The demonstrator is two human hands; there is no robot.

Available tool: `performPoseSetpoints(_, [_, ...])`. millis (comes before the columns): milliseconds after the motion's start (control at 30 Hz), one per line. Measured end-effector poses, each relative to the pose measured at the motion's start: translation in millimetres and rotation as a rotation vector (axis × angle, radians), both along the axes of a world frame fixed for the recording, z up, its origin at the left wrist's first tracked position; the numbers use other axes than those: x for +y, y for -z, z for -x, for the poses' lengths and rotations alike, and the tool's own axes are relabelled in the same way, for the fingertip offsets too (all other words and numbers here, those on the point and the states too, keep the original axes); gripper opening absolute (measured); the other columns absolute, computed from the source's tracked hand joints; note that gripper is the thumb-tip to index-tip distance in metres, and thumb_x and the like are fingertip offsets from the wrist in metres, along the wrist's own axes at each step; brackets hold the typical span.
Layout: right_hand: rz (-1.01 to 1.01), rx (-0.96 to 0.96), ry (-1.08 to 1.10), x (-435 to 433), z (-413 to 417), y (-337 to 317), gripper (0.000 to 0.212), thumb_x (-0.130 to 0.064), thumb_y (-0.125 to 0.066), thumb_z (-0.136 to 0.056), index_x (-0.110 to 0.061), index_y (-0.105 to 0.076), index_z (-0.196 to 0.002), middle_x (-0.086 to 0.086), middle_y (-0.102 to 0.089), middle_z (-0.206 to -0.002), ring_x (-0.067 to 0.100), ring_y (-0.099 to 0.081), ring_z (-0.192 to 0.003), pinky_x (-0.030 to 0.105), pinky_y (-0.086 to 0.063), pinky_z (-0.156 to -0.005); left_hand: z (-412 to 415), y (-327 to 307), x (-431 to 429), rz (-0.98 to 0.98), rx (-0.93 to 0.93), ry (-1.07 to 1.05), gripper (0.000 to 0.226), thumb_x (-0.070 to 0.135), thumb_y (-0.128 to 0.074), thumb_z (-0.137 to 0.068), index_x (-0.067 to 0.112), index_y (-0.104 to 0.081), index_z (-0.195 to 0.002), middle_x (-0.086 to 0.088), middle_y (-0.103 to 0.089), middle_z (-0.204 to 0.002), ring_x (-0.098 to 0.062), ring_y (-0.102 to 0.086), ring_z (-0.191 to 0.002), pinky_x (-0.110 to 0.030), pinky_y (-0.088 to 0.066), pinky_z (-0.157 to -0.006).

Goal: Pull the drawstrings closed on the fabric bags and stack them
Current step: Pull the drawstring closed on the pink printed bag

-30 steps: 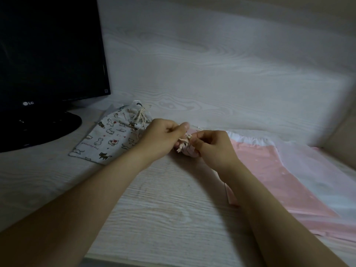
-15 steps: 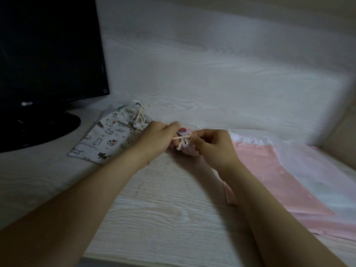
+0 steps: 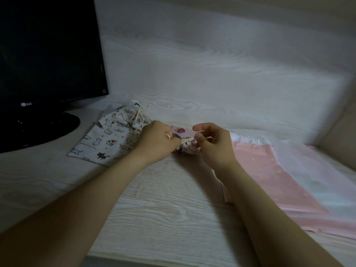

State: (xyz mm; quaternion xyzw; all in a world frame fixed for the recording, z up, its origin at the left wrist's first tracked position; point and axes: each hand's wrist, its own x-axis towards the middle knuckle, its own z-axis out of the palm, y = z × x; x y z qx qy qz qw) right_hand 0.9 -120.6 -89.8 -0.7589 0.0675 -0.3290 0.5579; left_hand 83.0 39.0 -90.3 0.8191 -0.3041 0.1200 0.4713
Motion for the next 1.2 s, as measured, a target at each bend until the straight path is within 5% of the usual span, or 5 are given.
performPoseSetpoints(133, [0.136,0.007,0.105,-4,-5,4,0.025,0.004,-0.062,-0.092,-0.019,-0.071,-0.096,0.004,-0.068,-0.08,0.014,-0.069,-0.065,0.039,-0.064,-0.066,-4,0,3,-0.01,0.008,0.037,0.05,0.007,-0.075,-0.078,0.019,-0.036,-0.048,0.01,-0.027,-0.045,-0.008,-0.027,-0.043,-0.027,-0.026,-0.047])
performPoseSetpoints(633, [0.392,-0.038,0.22,-2,-3,2,0.03,0.002,-0.061,-0.084,-0.022,-0.057,-0.101,-0.007,-0.068,-0.083,0.012,-0.061,-0.072,0.031,-0.043,-0.061,-3,8,4,-0.09,-0.146,0.044,0.039,0.016,-0.074,-0.076,0.017,-0.041,-0.055,0.011,-0.04,-0.046,-0.007,-0.039,-0.048,-0.028,-0.036,-0.05])
performPoseSetpoints(733, [0.435,-0.01,0.197,-9,1,1,0.035,0.004,-0.058,-0.089,-0.023,-0.058,-0.11,-0.002,-0.069,-0.081,0.009,-0.063,-0.073,0.031,-0.049,-0.062,2,9,7,-0.158,-0.236,0.029,0.02,0.022,-0.076,-0.078,0.026,-0.057,-0.084,0.011,-0.059,-0.076,-0.015,-0.06,-0.074,-0.036,-0.052,-0.065])
performPoseSetpoints(933, [0.688,-0.176,0.08,4,12,-12,0.035,-0.025,-0.043,-0.078,-0.02,-0.067,-0.103,0.001,-0.058,-0.094,0.015,-0.059,-0.071,0.04,-0.05,-0.062,-12,21,9,-0.299,-0.248,0.089,0.077,0.013,-0.071,-0.09,0.033,-0.037,-0.156,0.004,-0.031,-0.142,-0.025,-0.04,-0.133,-0.047,-0.041,-0.114])
performPoseSetpoints(1200, [0.645,-0.499,0.245,12,16,-21,0.036,0.003,-0.055,-0.091,-0.007,-0.062,-0.125,0.01,-0.053,-0.118,0.015,-0.058,-0.099,0.034,-0.053,-0.085,-12,12,-2,-0.032,-0.177,0.101,0.011,0.024,-0.05,-0.108,0.022,-0.055,-0.098,0.003,-0.062,-0.092,-0.022,-0.06,-0.089,-0.051,-0.053,-0.083])
